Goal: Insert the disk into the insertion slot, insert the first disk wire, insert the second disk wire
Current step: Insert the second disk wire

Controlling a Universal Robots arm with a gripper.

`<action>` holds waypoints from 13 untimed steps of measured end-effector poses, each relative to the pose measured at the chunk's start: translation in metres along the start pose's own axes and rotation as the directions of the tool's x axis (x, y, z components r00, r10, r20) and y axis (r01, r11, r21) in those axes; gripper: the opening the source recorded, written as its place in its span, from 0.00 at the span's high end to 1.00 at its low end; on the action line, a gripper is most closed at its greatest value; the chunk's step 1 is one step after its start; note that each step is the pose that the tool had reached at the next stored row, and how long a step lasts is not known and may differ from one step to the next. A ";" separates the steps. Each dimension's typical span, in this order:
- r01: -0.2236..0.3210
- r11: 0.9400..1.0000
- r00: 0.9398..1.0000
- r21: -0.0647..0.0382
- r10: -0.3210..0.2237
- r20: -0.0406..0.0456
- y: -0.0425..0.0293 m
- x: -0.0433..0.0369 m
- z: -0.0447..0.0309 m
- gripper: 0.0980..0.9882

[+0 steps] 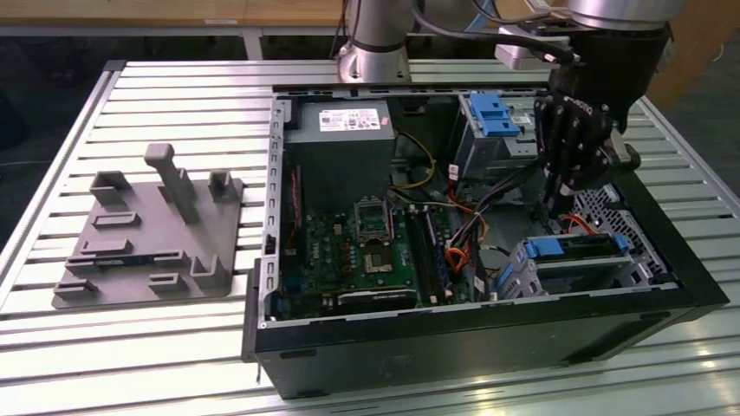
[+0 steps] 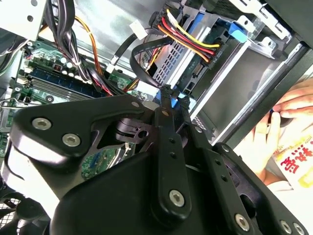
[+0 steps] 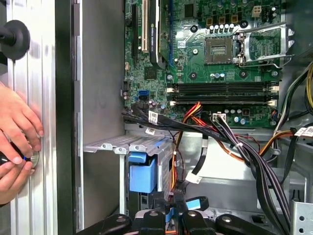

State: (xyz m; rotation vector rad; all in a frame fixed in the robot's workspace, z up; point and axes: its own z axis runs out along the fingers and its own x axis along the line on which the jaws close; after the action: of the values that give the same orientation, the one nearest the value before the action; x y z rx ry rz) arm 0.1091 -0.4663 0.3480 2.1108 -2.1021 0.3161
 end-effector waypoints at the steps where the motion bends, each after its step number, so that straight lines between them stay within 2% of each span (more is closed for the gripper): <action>1: 0.000 1.000 1.000 -0.001 0.000 -0.002 -0.0001 -0.0003 0.0002 0.87; 7: 0.001 1.000 1.000 -0.003 -0.001 -0.006 -0.0015 -0.0017 0.0021 0.87; 13: 0.003 1.000 1.000 -0.003 -0.003 -0.007 -0.0020 -0.0039 0.0045 0.87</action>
State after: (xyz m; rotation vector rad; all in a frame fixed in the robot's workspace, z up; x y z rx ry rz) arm 0.1114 -0.4636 0.3427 2.1084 -2.0938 0.3192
